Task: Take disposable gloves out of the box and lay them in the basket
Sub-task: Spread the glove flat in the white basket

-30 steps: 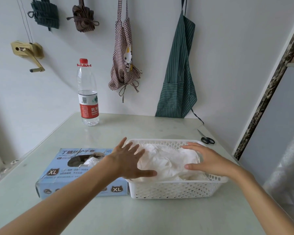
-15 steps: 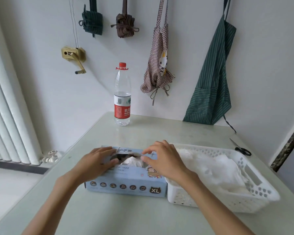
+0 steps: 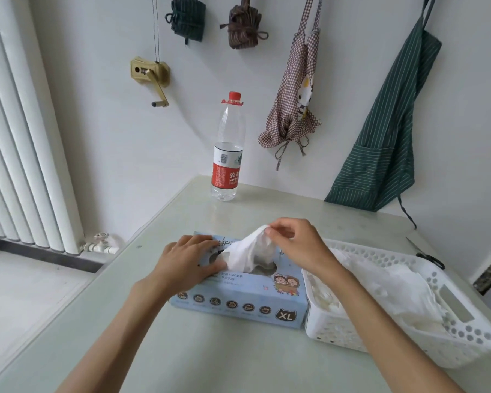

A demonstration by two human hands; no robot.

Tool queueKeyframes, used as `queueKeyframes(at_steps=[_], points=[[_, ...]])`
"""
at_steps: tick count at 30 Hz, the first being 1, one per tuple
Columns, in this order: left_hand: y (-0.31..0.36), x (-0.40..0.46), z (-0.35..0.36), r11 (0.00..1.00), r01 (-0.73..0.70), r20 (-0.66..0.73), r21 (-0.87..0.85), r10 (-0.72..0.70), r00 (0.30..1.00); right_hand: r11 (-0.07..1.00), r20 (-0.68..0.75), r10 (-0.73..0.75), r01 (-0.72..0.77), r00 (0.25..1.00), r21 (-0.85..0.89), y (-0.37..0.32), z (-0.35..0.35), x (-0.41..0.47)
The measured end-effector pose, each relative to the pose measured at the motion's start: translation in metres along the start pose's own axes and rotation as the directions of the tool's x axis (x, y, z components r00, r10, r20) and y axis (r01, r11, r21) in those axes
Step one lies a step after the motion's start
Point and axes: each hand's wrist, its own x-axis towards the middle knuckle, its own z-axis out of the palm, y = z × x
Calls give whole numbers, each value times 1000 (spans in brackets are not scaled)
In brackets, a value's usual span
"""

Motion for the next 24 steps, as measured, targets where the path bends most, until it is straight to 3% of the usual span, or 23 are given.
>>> queueKeyframes(at_steps=[2, 4, 7, 9, 11, 15, 18, 20, 24], points=[[0, 2, -1, 1000, 5, 29, 20, -5, 1000, 990, 17, 46, -48, 999, 133, -3, -5, 0], [0, 5, -5, 1000, 21, -9, -18, -21, 1000, 989, 80, 54, -65, 995, 135, -4, -9, -2], [15, 9, -17, 953, -76, -169, -292, 26, 985, 986, 49, 53, -60, 997, 155, -2, -8, -4], [30, 11, -24, 840, -137, -77, -525, 113, 991, 977, 17, 64, -66, 998, 205, 1, -3, -3], [41, 16, -27, 757, -139, 10, -638, 188, 982, 972, 0, 67, -65, 998, 224, 3, 4, -2], [45, 31, -23, 766, -139, 8, -628, 185, 983, 978, -29, 95, -88, 995, 190, 5, 9, 0], [42, 38, -24, 828, -134, 27, -545, 177, 984, 962, -17, 146, -138, 989, 234, 6, 9, 4], [40, 42, -27, 869, -143, -62, -474, 129, 990, 953, 18, 166, -165, 986, 252, 6, 5, 5], [35, 41, -31, 758, -163, -167, -631, 73, 983, 984, 150, 105, -124, 983, 125, 7, 0, 1]])
